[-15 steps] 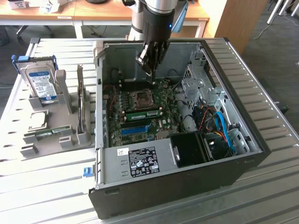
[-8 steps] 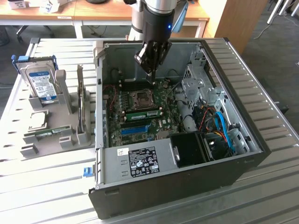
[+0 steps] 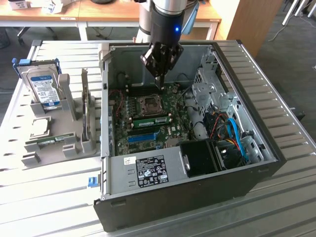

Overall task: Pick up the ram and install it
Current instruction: 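Press down the ram until it locks into place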

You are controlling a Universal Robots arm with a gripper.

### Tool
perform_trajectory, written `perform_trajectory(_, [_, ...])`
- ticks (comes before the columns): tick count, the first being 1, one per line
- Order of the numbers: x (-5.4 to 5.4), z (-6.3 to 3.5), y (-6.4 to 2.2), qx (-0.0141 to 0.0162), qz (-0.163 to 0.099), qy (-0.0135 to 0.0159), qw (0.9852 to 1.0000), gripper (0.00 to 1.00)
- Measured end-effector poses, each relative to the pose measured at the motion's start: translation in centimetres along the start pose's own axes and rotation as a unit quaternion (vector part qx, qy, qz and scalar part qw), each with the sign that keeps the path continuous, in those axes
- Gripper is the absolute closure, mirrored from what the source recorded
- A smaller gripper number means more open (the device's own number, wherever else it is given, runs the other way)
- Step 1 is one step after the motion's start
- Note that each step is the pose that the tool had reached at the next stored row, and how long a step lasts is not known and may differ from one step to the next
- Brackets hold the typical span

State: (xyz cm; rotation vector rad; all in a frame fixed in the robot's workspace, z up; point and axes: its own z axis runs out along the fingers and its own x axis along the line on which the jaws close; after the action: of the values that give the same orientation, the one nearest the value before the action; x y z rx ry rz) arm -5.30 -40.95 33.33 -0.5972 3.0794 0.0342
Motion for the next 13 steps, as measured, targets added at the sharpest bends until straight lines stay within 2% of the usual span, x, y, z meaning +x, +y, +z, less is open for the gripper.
perform_trajectory(3, [0.0, 0.02, 0.0, 0.0002, 0.027, -0.0006, 0.9996, 0.89])
perform_trajectory(7, [0.0, 0.04, 0.0, 0.0005, 0.063, -0.0014, 0.998, 0.89])
perform_trajectory(9, [0.0, 0.04, 0.0, 0.0007, 0.081, -0.0017, 0.9967, 0.89])
perform_trajectory(13, [0.0, 0.07, 0.0, 0.0009, 0.118, -0.0025, 0.993, 0.89])
